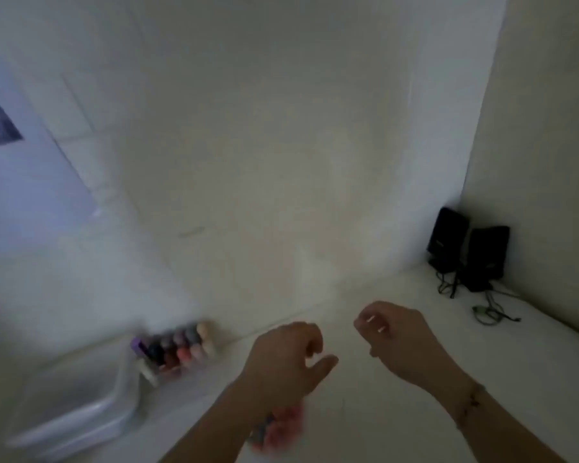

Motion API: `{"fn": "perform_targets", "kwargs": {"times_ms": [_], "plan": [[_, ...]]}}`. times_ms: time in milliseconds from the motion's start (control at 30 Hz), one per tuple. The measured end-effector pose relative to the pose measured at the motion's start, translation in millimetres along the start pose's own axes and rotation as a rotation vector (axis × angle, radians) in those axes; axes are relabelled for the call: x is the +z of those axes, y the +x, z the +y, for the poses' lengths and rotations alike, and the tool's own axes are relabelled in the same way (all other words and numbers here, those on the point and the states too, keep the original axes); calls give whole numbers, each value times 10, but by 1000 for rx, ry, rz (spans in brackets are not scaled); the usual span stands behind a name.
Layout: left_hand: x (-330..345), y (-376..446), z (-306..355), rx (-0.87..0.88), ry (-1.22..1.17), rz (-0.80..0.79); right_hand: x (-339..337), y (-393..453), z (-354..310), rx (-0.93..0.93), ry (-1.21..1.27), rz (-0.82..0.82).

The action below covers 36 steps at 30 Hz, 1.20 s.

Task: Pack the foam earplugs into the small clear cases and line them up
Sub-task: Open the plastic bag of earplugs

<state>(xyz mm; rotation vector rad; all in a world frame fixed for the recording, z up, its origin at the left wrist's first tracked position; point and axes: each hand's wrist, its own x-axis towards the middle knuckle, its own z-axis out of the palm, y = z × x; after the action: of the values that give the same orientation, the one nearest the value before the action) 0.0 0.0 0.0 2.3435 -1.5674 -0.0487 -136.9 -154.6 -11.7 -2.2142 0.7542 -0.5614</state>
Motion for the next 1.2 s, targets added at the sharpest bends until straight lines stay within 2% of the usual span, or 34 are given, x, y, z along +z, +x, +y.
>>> {"fn": "perform_targets", "kwargs": {"times_ms": [100, 200, 267, 467, 600, 733, 900, 1100, 1200], "plan": [[492, -131, 47, 28, 222, -261, 330, -128, 387, 22, -162, -135], [858, -291, 133, 48, 369, -347, 587, -299, 652, 4, -256, -236], [1022, -365, 128, 56, 454, -290, 649, -387, 713, -18, -263, -239], [1324, -558, -1, -15, 434, -74, 871, -652, 737, -131, -301, -194], [1473, -662, -152, -74, 208, 90, 1005, -933, 717, -109, -281, -110], [1514, -771, -184, -15, -99, 277, 1148, -1078, 605, -70, -252, -14], [1616, -780, -150, -33, -581, 177, 1147, -1147, 564, -19, -65, 83], [1666, -750, -169, 4, -689, 65, 1117, -1180, 574, 119, 166, 21], [1653, -758, -176, 29, -680, 57, 1132, -1180, 604, 131, 187, 0]]}}
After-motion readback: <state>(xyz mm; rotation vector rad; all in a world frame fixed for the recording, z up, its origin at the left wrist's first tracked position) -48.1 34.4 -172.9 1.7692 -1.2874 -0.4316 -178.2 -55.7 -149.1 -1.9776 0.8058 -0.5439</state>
